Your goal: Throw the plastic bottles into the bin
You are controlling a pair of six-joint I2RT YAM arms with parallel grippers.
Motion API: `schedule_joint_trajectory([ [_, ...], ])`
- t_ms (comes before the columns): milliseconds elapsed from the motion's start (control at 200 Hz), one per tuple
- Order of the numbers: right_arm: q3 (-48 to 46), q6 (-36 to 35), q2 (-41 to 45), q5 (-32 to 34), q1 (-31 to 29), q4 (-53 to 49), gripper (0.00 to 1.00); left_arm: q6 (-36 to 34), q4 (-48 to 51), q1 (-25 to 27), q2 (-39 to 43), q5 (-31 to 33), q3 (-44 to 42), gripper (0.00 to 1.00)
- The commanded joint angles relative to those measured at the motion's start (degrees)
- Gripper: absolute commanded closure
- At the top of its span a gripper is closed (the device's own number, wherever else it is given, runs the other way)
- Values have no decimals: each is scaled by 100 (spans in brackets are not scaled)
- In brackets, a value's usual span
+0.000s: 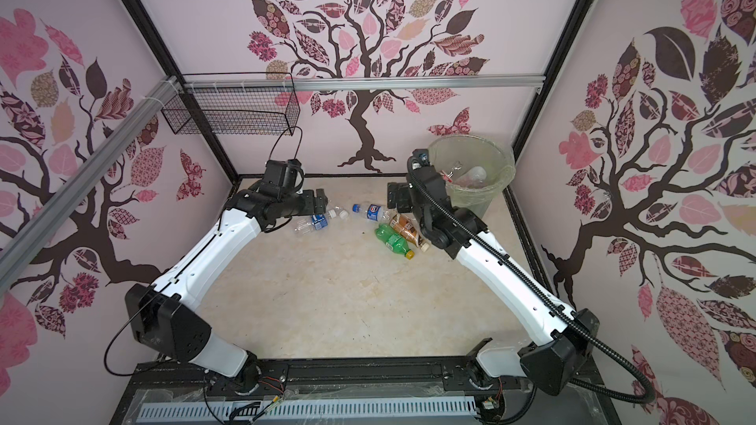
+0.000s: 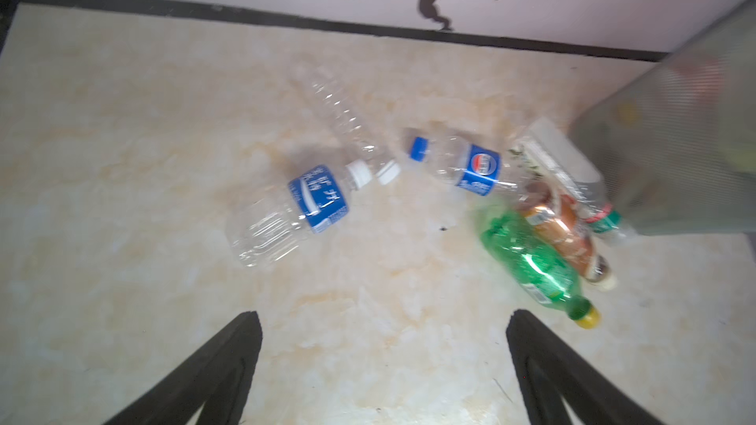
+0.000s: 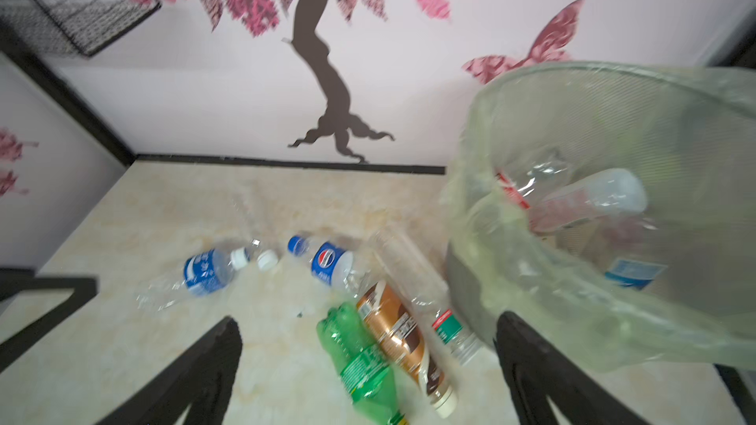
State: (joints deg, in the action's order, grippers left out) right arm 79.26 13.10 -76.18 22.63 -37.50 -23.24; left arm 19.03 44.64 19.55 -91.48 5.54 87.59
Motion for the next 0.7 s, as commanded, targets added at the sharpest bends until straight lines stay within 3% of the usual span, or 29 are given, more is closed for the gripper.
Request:
schedule_joint_trajectory([
  [0,-241,362,-117,-429,-364,154,1,-113,369,-297,-530,492,128,2],
  [315,-904,764,-662,-1487,-689,695,0,-892,620,-360,-2401,1166,1451,2],
  [550,-1130,602,-673,-1637,-689,783,0,-1399,604,-360,-3090,1301,2001,2],
  [695,-1351,473,-640,-1517,-687,873,0,-1719,672,-356,-3323,958,2151,2],
])
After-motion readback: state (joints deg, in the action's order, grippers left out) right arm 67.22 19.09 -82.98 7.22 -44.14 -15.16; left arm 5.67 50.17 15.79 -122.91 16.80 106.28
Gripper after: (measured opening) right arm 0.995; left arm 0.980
